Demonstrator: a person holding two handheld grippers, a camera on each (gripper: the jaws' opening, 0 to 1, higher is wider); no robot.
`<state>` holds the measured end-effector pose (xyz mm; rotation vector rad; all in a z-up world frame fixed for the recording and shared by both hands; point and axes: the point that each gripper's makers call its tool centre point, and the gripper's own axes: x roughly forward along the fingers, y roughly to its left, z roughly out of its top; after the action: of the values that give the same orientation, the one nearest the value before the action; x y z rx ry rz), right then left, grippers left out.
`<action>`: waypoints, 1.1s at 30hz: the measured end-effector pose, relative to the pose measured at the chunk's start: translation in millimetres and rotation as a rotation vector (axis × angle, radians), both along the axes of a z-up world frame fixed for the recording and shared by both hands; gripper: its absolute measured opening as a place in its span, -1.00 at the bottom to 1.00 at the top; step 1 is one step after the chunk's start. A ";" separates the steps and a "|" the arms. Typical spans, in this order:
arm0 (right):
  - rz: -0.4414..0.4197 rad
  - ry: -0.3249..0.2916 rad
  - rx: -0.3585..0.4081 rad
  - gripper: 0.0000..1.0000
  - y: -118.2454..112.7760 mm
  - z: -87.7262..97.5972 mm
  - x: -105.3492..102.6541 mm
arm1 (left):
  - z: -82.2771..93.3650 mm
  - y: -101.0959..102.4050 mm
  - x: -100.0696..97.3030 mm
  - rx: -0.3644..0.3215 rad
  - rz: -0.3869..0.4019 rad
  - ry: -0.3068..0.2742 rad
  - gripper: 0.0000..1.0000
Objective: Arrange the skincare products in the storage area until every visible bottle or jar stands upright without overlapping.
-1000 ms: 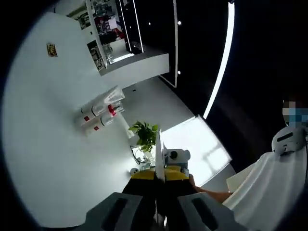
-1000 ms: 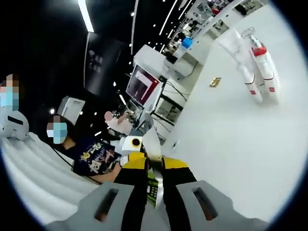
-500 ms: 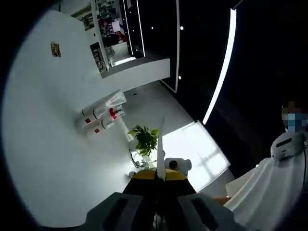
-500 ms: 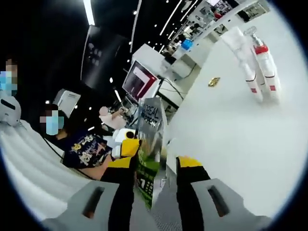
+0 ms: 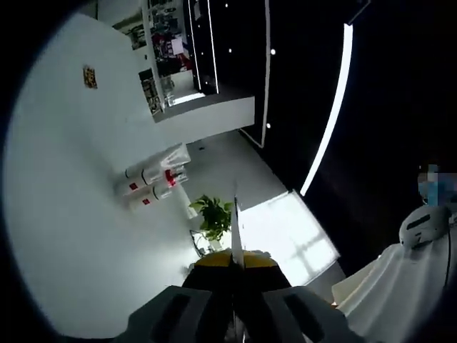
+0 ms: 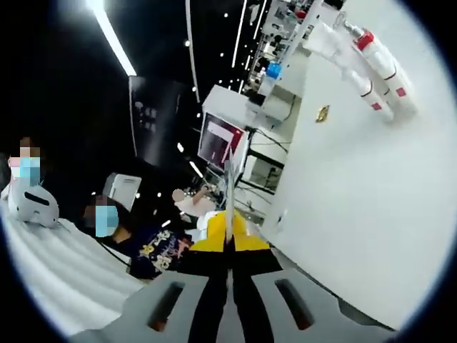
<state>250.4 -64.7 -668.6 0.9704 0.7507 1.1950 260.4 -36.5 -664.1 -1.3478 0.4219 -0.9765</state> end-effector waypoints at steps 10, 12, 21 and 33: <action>-0.101 0.036 0.044 -1.00 -22.4 11.3 23.1 | -8.7 -15.0 -10.7 0.048 -0.086 -0.006 -0.96; -0.112 -0.001 0.027 -0.99 -20.1 12.2 22.8 | -8.6 -12.8 -10.3 0.052 -0.079 -0.008 -0.97; -0.139 -0.076 -0.025 -0.62 -9.3 15.4 34.2 | -10.3 -19.9 -15.1 0.036 -0.126 0.027 -0.98; 0.012 -0.051 -0.033 -0.98 -7.8 22.5 21.8 | -2.5 -27.6 -20.6 -0.006 -0.165 0.013 -0.90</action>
<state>272.2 -72.4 -646.1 0.9063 0.7339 1.2100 239.7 -64.1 -666.6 -1.3416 0.5471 -1.1058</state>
